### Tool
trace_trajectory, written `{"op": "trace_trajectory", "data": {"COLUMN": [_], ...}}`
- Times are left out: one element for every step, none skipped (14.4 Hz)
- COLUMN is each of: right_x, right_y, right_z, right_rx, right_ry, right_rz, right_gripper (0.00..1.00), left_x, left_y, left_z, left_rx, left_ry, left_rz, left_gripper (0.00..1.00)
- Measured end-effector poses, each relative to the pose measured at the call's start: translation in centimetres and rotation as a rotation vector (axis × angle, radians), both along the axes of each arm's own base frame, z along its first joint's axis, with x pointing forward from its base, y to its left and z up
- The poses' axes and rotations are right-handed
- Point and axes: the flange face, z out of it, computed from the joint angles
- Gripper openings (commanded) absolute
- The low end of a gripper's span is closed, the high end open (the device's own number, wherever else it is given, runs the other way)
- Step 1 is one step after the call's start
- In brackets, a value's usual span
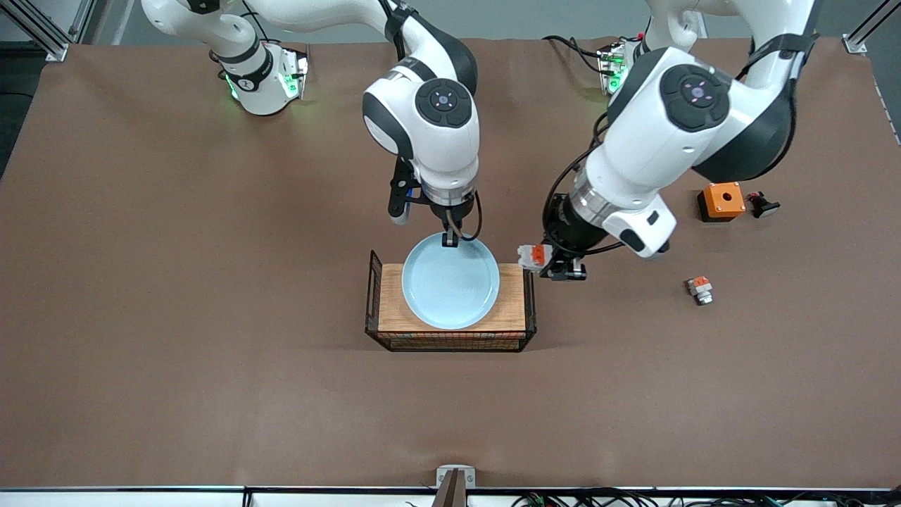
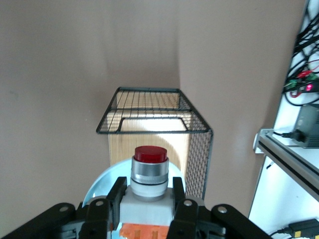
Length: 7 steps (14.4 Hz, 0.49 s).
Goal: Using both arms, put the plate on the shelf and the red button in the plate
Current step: 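Lower the plate onto the box while the left gripper carries the button over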
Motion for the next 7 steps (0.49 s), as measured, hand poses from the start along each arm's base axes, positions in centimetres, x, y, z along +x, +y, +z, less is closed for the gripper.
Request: {"op": "trace_trajectory", "data": {"right_x": [-0.1, -0.3, -0.4, -0.4, -0.4, -0.4, -0.3], "right_y": [0.3, 0.4, 0.5, 0.5, 0.5, 0.5, 0.4], "right_z": [-0.3, -0.5, -0.7, -0.9, -1.0, -1.2, -1.4], "right_rx": [0.0, -0.002, -0.005, -0.008, -0.01, -0.014, -0.019], "right_ry": [-0.003, -0.003, -0.002, -0.001, -0.001, -0.001, -0.003], "right_rz": [0.0, 0.0, 0.0, 0.001, 0.001, 0.001, 0.003], "right_gripper": [0.0, 0.0, 0.0, 0.0, 0.0, 0.01, 0.02], "left_x": [0.1, 0.2, 0.4, 0.6, 0.8, 0.9, 1.0], "left_y": [-0.5, -0.9, -1.2, -1.3, -1.4, -1.3, -1.3], "left_z": [-0.6, -1.3, -1.9, -2.3, -2.6, -2.6, -2.5], "left_rx": [-0.001, -0.001, -0.001, -0.001, -0.002, -0.003, -0.004], "left_ry": [0.01, 0.019, 0.026, 0.032, 0.035, 0.034, 0.032], "left_rz": [0.002, 0.0, -0.002, -0.002, -0.002, 0.0, 0.0], "left_gripper": [0.3, 0.3, 0.3, 0.3, 0.3, 0.3, 0.3]}}
